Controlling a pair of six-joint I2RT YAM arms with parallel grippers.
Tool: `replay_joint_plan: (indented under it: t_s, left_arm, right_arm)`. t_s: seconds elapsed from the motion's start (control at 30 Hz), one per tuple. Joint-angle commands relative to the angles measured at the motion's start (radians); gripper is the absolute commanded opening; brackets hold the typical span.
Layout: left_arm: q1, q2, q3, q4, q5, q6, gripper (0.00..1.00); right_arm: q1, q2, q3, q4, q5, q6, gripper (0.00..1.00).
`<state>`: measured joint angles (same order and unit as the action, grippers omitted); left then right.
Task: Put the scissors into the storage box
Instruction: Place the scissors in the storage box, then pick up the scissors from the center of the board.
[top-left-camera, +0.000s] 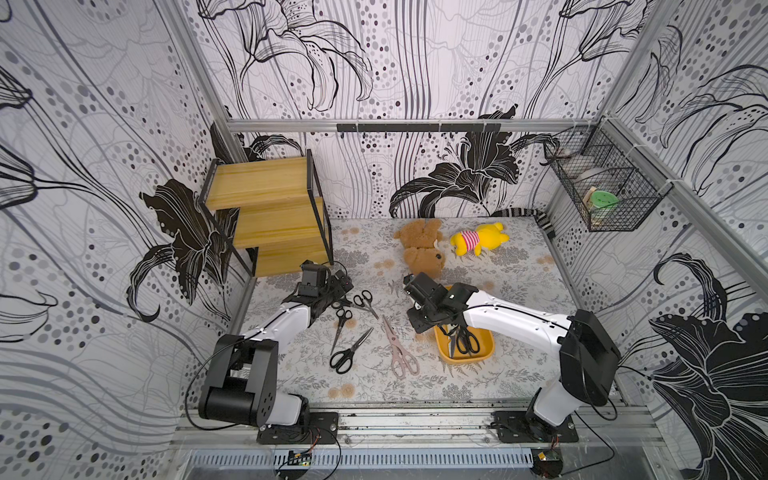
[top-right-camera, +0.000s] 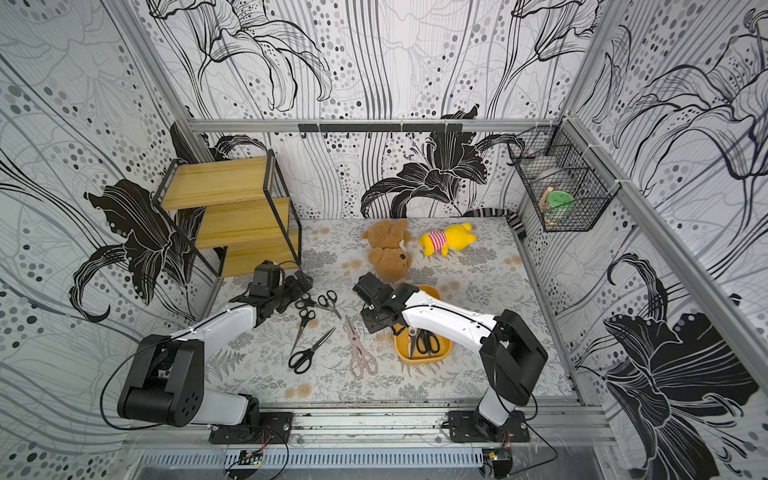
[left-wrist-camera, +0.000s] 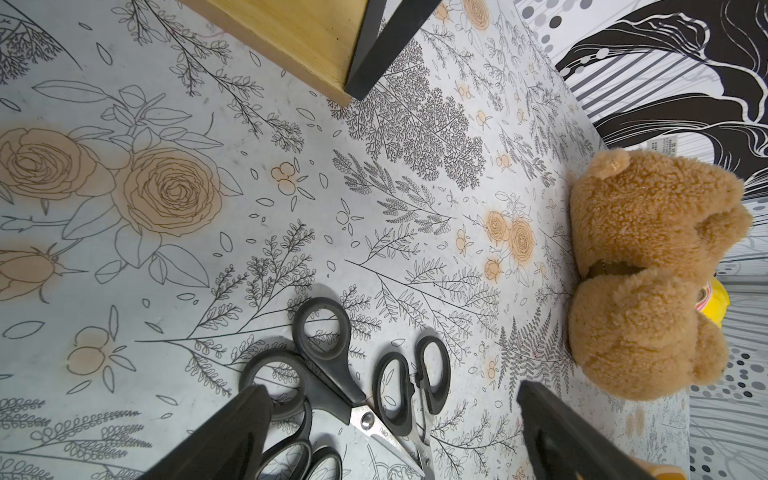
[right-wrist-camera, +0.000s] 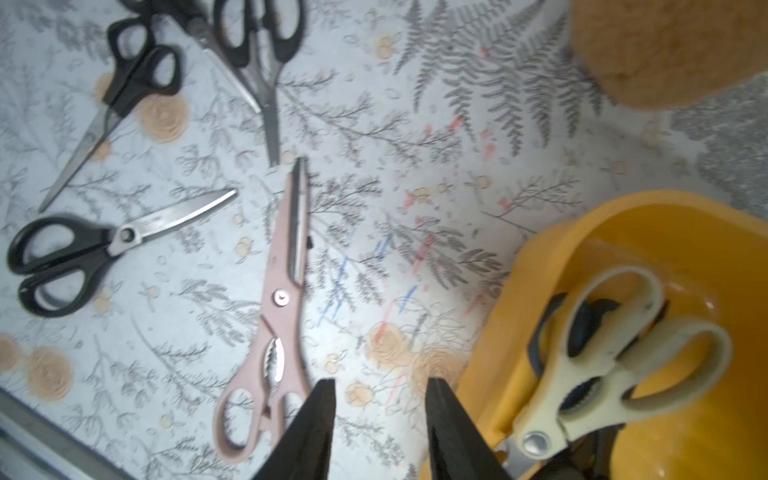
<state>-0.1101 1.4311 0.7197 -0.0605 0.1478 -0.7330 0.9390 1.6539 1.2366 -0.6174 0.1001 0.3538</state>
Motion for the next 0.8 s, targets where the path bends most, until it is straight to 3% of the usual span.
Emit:
replay_joint_plan:
  t_s: [0.0, 0.37, 0.77]
  left_arm:
    - [0.003, 0.012, -0.008, 0.031, -0.019, -0.005, 0.97]
    - [0.003, 0.025, -0.006, 0.039, 0.0, -0.014, 0.97]
    - [0.003, 0.022, -0.009, 0.04, 0.0, -0.013, 0.97]
  right_arm:
    - [0.041, 0.008, -0.002, -0.033, -0.037, 0.003, 0.4]
    - [0.139, 0.079, -0.111, -0.006, -0.055, 0.017, 0.35]
    - [0.14, 0.141, -0.143, 0.011, -0.041, 0.024, 0.34]
